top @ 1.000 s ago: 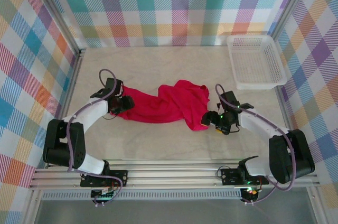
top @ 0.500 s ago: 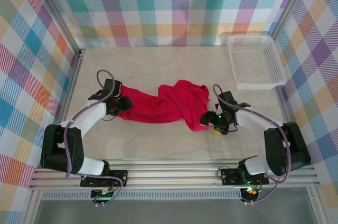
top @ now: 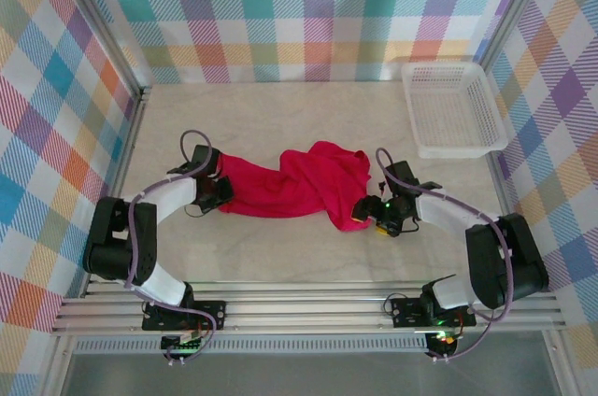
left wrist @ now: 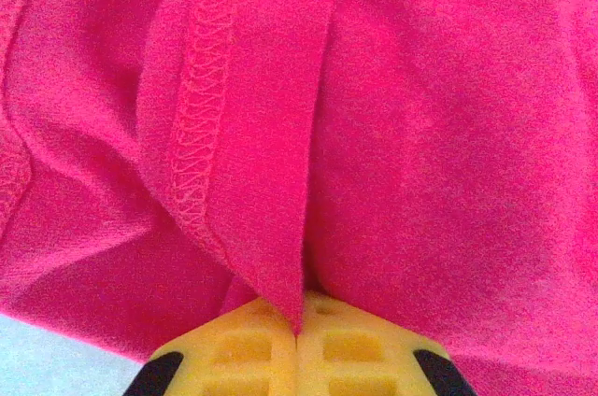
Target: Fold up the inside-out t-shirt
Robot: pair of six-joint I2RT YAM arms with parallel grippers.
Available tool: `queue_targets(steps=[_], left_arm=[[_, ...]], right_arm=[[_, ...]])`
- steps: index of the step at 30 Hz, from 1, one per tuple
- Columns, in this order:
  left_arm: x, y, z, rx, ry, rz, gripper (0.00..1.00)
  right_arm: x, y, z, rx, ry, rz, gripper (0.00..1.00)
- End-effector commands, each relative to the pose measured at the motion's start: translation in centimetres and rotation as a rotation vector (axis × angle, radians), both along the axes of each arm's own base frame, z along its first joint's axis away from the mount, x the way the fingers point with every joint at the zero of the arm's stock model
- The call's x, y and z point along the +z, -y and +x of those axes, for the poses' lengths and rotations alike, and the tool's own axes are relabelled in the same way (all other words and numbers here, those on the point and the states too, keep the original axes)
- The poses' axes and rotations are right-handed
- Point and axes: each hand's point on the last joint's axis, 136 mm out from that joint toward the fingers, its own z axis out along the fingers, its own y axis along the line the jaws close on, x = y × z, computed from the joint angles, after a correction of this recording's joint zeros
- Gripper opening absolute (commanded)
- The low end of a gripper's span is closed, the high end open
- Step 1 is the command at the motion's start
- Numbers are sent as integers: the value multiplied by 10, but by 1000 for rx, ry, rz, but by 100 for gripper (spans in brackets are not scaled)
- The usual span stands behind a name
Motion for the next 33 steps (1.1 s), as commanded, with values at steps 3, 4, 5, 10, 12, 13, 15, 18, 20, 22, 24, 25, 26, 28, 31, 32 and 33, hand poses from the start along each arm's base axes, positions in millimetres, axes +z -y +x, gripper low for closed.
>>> queue_targets(steps=[3,4,5,10,12,13,15,18,20,22,24,25,26,28,31,32,33], left_arm=[[46,-4,3,-8,91,22,0],[57,-5,4,-10,112,28,0],[68,-6,3,-11,133,33,0],[119,-17,2,-3,224,74,0],[145,-23,6,8,275,94,0],[159,-28,8,17,305,108,0],[187,-36,12,38,364,135,0],[219,-43,17,52,433,148,0],[234,-45,20,51,465,155,0],[240,-45,23,48,476,158,0],[246,-47,25,36,476,168,0],[249,-49,26,34,478,184,0],[253,-52,27,36,485,203,0],[265,-62,30,49,500,236,0],[289,-74,33,71,537,260,0],[298,-78,33,78,554,267,0],[306,-81,34,83,568,278,0]], right_arm=[[-12,-11,-4,13,-34,32,67],[-12,-12,-3,15,-34,34,64],[-13,-14,-2,18,-34,39,58],[9,-17,14,24,18,32,2],[30,-15,25,32,70,8,0],[45,-14,32,36,105,-3,0],[78,-14,45,42,180,-10,0],[127,-16,61,45,286,6,0],[160,-17,68,43,360,22,0],[188,-16,73,31,421,43,0],[220,-13,76,22,486,74,0],[235,-9,79,12,517,82,0],[251,-2,81,-4,552,88,0],[283,18,87,-55,616,91,0],[330,56,95,-143,708,70,0],[346,68,96,-167,742,57,0],[360,78,97,-187,770,46,0]])
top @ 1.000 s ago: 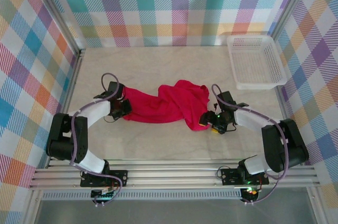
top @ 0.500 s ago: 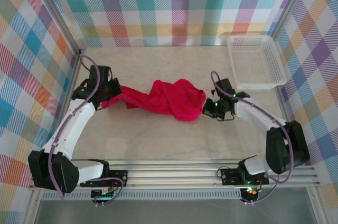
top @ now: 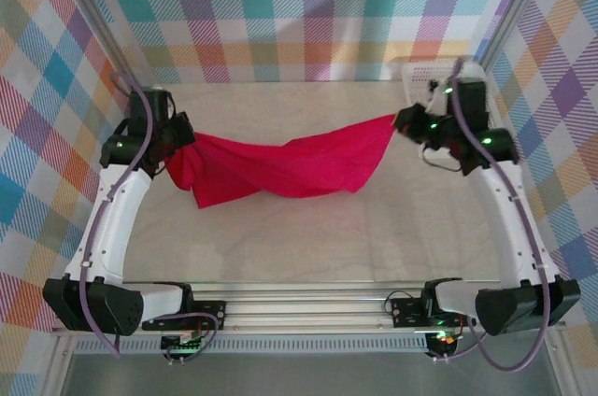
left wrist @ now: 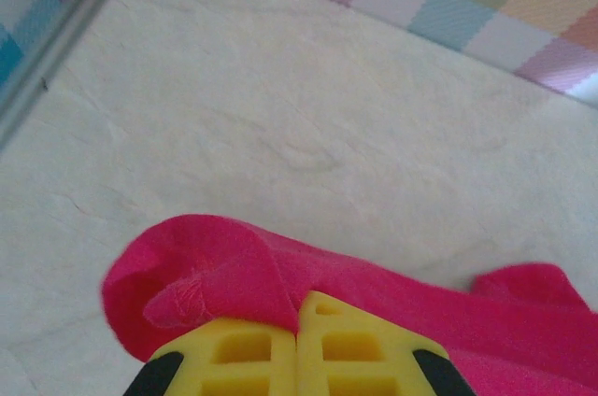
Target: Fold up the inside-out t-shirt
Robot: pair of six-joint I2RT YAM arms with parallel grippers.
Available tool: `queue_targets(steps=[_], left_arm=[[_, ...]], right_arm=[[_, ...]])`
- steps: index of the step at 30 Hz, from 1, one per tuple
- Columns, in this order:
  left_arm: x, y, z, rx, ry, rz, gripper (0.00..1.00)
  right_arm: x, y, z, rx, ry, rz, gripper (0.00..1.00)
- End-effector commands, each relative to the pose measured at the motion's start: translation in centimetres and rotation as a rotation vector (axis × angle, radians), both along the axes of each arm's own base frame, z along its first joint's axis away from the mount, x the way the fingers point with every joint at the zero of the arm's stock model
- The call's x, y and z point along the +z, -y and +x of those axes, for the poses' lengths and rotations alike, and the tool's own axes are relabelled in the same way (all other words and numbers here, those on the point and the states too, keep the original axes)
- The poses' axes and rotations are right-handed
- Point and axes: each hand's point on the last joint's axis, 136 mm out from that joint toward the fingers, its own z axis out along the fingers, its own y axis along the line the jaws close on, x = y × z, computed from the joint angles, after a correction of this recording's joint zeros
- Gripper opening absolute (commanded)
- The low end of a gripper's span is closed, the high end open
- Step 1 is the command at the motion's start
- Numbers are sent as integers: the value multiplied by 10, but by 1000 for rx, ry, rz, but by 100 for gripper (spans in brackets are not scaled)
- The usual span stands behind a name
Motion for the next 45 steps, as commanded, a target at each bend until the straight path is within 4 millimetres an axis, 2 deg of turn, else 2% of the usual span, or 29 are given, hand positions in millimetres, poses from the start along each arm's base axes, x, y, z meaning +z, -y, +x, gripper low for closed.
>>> queue_targets(steps=[1,5,9,13,15,21,27,32,35,39,42,45], left_arm=[[39,-21,-2,38,75,70,0],[69,-38,-8,83,136,106,0],[107,-40,-15,81,234,95,0],[143,-21,-24,-5,354,29,0],[159,-4,-30,-85,413,-24,0],[188,27,-49,-240,480,-127,0],[245,44,-90,-327,623,-173,0],[277,39,-122,-299,727,-164,0],[281,31,-128,-257,739,-136,0],[272,23,-116,-213,711,-117,0],[245,27,-81,-230,635,-150,0],[192,38,-28,-273,487,-223,0]], right_arm=[[52,29,-10,-42,97,-24,0],[94,55,-13,-108,172,-25,0],[126,62,-20,-129,246,-10,0],[142,51,-26,-77,284,44,0],[146,47,-30,-62,296,53,0],[162,46,-43,-56,345,36,0],[204,46,-74,-62,451,-11,0],[228,48,-101,-83,518,-53,0],[233,47,-109,-87,539,-57,0],[232,49,-104,-96,536,-63,0],[219,51,-81,-93,496,-48,0],[187,54,-38,-86,408,-9,0]])
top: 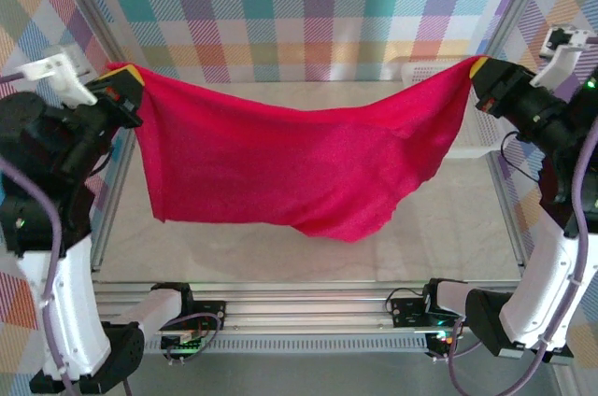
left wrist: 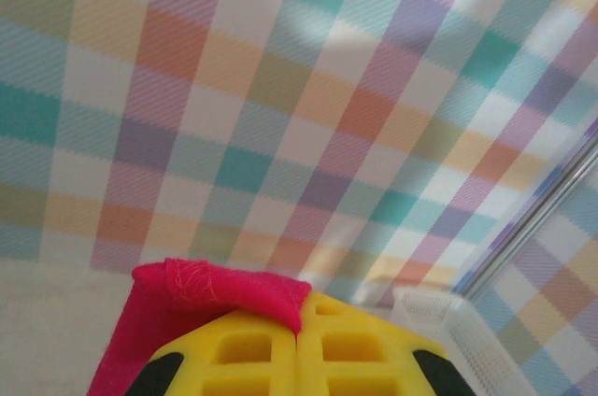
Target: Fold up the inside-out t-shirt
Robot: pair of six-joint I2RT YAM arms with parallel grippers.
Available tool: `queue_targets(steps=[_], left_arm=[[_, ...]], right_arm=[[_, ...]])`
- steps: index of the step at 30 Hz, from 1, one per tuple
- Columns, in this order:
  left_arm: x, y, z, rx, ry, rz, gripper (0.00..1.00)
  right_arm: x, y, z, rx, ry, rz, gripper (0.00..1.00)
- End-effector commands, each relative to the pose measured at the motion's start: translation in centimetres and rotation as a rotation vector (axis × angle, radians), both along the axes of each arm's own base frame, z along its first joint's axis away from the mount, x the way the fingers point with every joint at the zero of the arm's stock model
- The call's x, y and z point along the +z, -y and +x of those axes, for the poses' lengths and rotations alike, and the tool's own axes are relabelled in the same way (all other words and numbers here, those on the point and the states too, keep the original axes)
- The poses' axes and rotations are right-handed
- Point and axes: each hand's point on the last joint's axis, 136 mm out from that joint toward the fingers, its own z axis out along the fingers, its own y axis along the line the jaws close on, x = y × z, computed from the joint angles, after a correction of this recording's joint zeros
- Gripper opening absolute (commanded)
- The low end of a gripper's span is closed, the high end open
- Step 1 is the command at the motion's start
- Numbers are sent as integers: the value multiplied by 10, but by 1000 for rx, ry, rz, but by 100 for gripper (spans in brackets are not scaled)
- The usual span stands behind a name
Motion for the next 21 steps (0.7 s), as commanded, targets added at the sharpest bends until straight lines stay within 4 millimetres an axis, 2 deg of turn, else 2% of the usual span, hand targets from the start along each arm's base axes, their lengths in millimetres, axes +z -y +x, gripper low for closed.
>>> queue_targets(steps=[1,4,8,11,15,20,21], left_arm=[[-72,7,79,-54,-207,-49,0],[-135,5,135,-48,-335,-68,0],[-213,-12,205,24,-482,-96,0],[-259,-19,247,10,-600,-131,0],[-298,-32,274,37,-676,-98,0],[-329,-33,286,38,-727,-95,0],[-334,-32,287,32,-738,-100,4]], right_arm=[[-38,9,64,-3,-99,39,0],[-88,5,115,46,-224,104,0],[-163,-10,173,51,-380,75,0],[-210,-27,208,73,-481,53,0],[-245,-36,235,67,-537,26,0],[-270,-44,255,75,-581,24,0],[-273,-46,257,78,-584,23,0]])
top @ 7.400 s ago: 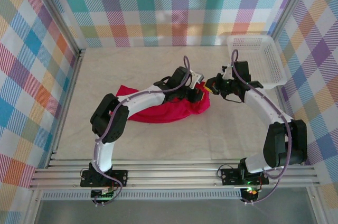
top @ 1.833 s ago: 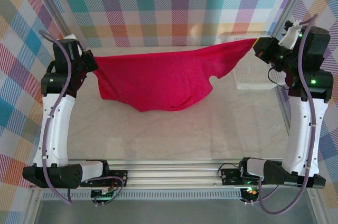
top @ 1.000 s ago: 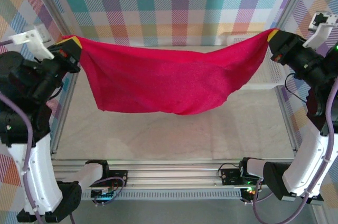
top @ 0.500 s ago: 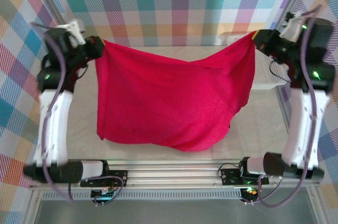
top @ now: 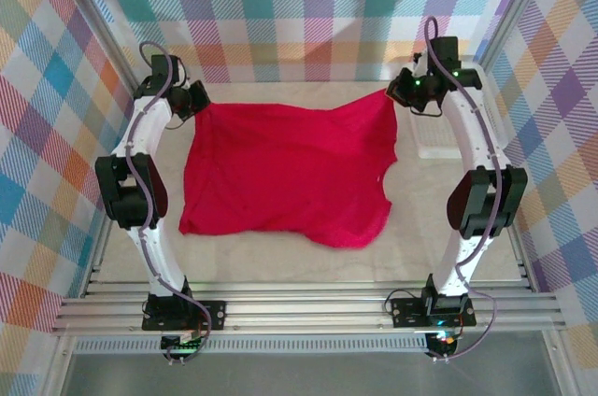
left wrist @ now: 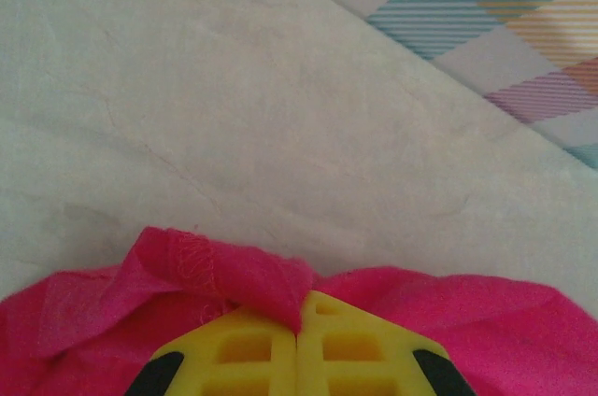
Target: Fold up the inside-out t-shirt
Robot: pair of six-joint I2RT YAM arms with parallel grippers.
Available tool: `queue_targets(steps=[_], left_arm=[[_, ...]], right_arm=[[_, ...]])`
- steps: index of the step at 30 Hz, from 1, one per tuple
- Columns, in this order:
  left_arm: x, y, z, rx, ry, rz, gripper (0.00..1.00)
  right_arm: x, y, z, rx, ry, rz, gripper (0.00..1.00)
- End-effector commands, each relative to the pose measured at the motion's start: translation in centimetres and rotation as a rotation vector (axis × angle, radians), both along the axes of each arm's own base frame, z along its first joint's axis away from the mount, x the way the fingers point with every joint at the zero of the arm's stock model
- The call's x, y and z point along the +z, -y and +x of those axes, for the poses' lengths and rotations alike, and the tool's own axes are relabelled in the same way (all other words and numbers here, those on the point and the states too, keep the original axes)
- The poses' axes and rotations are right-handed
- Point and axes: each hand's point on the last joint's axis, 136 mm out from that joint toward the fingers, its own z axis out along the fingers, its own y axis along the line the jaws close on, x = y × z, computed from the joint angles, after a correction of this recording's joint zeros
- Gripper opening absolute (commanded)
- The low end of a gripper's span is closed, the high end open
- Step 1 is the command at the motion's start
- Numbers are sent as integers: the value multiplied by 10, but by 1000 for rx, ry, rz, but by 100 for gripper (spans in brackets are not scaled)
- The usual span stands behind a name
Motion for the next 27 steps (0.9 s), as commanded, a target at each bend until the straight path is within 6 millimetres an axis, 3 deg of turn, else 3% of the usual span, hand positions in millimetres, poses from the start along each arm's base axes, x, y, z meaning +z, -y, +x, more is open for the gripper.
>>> queue_targets(steps=[1,7,10,12,14,16,18,20,23,26,27], left_arm=[[15,-5,11,-11,48,2,5],[12,-16,16,10,30,10,18],[14,-37,22,73,26,4,27],[14,-64,28,156,23,-4,36],[11,-91,25,252,-15,-18,36],[13,-96,20,283,-29,-18,35],[17,-74,12,240,-23,-12,39],[13,-35,-1,157,-32,-6,45],[-13,30,-34,21,-79,-18,47],[-43,77,-73,-73,-124,-55,46],[-51,87,-88,-98,-147,-66,46]], right_arm=[[23,-2,19,-1,101,-8,0],[17,-6,34,9,82,-9,0],[14,-4,37,2,83,-18,0],[10,-2,39,-2,77,-30,0],[5,-3,40,0,67,-32,0],[0,-5,43,7,53,-28,0],[-5,-10,47,15,45,-27,0],[-8,-13,51,21,43,-28,0],[-5,-16,61,16,48,-34,0],[1,-14,72,-1,46,-44,0],[3,-13,74,-3,46,-46,5]])
